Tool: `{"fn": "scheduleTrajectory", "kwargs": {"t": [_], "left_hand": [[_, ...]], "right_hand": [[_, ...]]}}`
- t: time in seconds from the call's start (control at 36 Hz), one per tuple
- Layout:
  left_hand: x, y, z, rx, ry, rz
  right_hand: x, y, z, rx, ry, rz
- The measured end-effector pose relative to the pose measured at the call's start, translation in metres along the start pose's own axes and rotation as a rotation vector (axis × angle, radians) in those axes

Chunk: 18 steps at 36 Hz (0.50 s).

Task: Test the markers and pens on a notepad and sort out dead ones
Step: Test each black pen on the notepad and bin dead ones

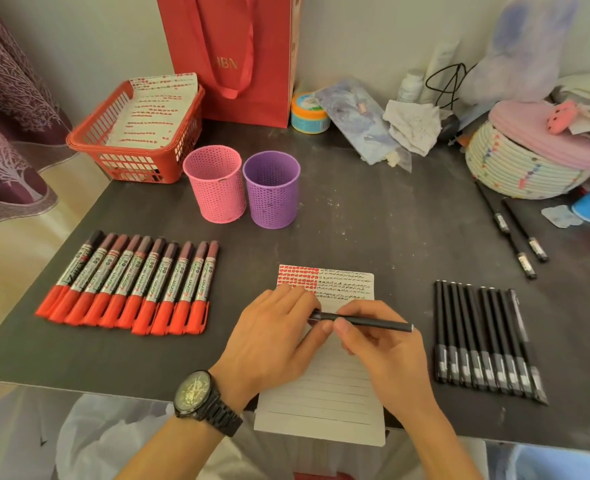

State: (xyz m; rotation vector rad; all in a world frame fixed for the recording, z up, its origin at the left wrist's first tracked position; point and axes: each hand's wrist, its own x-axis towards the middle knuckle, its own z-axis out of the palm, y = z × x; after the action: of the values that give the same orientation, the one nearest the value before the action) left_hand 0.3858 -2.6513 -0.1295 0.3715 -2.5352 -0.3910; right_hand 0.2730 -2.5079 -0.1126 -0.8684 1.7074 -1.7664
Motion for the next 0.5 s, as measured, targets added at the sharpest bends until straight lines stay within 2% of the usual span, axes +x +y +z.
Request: {"fn": "scheduleTrajectory", "kwargs": {"t": [0.25, 0.5], "left_hand": [[-0.003, 0.005, -0.004, 0.081, 0.032, 0.018], [-0.001, 0.015, 0.001, 0.079, 0.017, -0.053]], "right_hand": [[0.0, 0.003, -0.002, 0.01, -0.042, -0.016], [0.001, 0.005, -0.004, 0.135, 0.029, -0.028]]}}
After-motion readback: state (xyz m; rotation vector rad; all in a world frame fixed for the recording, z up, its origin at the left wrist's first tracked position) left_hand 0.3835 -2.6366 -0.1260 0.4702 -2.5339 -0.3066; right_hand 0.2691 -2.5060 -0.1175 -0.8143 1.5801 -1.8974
